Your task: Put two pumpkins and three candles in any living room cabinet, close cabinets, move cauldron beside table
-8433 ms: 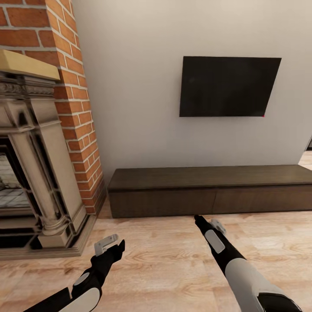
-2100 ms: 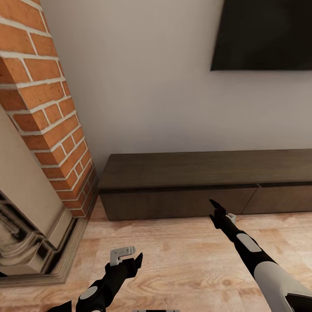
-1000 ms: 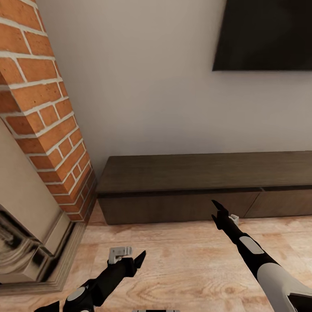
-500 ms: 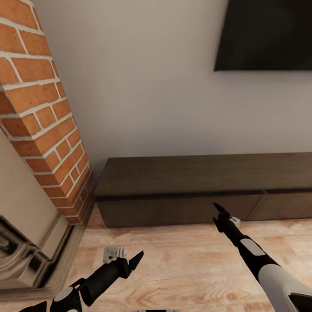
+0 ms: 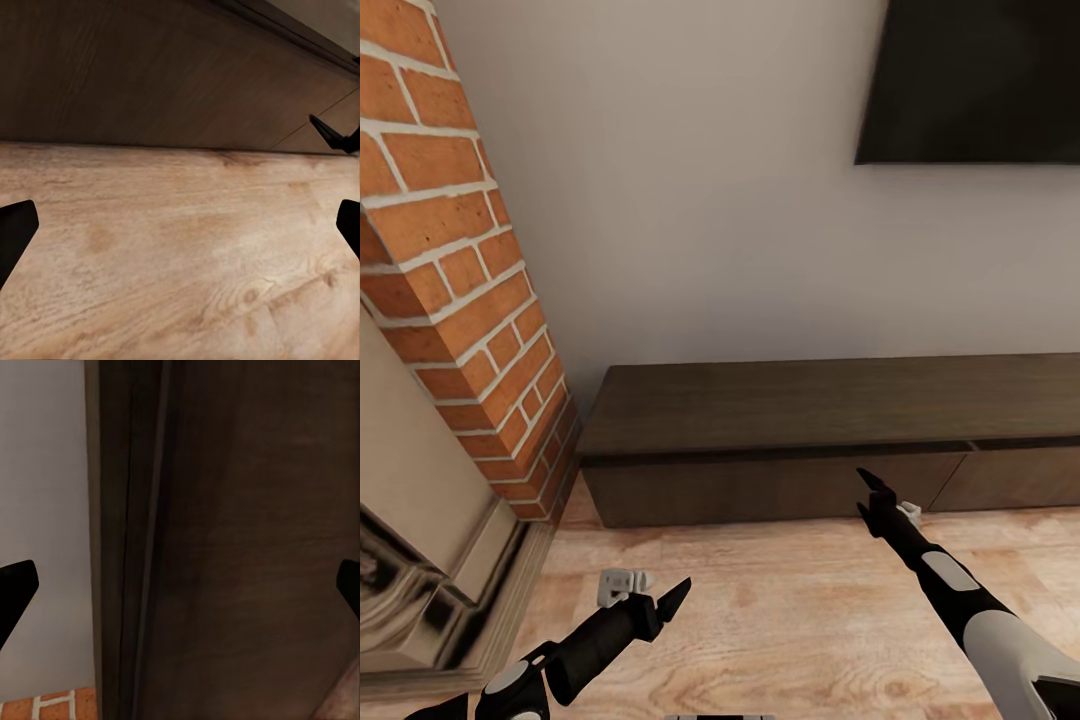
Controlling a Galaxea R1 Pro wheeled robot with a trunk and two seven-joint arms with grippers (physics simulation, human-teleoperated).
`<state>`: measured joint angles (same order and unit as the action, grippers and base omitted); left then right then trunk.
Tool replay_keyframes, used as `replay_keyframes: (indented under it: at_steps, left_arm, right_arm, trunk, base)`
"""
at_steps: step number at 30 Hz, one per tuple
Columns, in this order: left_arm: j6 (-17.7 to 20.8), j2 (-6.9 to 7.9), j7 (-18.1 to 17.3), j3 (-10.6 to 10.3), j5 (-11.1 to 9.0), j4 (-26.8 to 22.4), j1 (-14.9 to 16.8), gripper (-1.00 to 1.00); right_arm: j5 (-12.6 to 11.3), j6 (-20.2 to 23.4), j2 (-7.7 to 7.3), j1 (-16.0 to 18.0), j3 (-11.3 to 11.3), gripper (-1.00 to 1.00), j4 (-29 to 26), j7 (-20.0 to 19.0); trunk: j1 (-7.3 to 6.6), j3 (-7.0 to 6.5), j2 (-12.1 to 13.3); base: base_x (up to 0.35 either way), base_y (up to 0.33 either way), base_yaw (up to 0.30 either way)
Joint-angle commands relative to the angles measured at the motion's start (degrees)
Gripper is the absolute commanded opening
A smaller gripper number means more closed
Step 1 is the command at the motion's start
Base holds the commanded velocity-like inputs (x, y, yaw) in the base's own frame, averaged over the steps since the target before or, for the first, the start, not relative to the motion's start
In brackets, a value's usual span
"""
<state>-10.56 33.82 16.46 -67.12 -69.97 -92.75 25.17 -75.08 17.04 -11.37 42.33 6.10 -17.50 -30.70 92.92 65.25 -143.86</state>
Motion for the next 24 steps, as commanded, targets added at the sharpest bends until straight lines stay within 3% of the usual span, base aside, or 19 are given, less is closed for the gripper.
replay_keyframes:
  at_steps: [1,3,5,9,17,24]
  left_arm:
    - [-0.5,0.06,0.2,-0.2,-0.8,-0.1,0.1,1.00]
    - [-0.5,0.09,0.2,-0.1,-2.4,-0.1,0.1,1.00]
    - [-0.4,0.10,0.2,1.0,-6.6,-0.1,0.1,1.00]
    - [-0.2,0.11,0.2,2.4,-9.0,-0.1,0.1,1.00]
    - [-0.1,0.11,0.1,3.0,-9.8,-0.1,0.1,1.00]
    - [-0.1,0.23,0.1,3.0,-9.9,-0.1,0.1,1.00]
  right_arm:
    - [-0.4,0.5,-0.03,0.0,0.2,1.00,0.1,-0.1]
    - [-0.4,0.5,-0.08,0.0,0.3,1.00,0.3,-0.1]
    - [-0.4,0.5,-0.18,0.0,0.3,1.00,1.5,-0.1]
    - [-0.4,0.5,-0.35,0.0,0.3,1.00,2.4,-0.1]
    - [-0.4,0.5,-0.71,0.0,0.2,1.00,2.7,-0.1]
    - [-0.4,0.5,-0.75,0.0,0.1,1.00,2.7,-0.1]
  trunk:
    - [-0.01,0.05,0.0]
    - [-0.01,0.05,0.0]
    - [-0.01,0.05,0.0]
    - [-0.01,0.05,0.0]
    - [0.19,1.82,-0.1]
    - [0.19,1.82,-0.1]
  base:
    - [0.000,0.000,0.000]
    - [0.000,0.000,0.000]
    - [0.000,0.000,0.000]
    - [0.000,0.000,0.000]
    - [0.000,0.000,0.000]
    - [0.000,0.000,0.000]
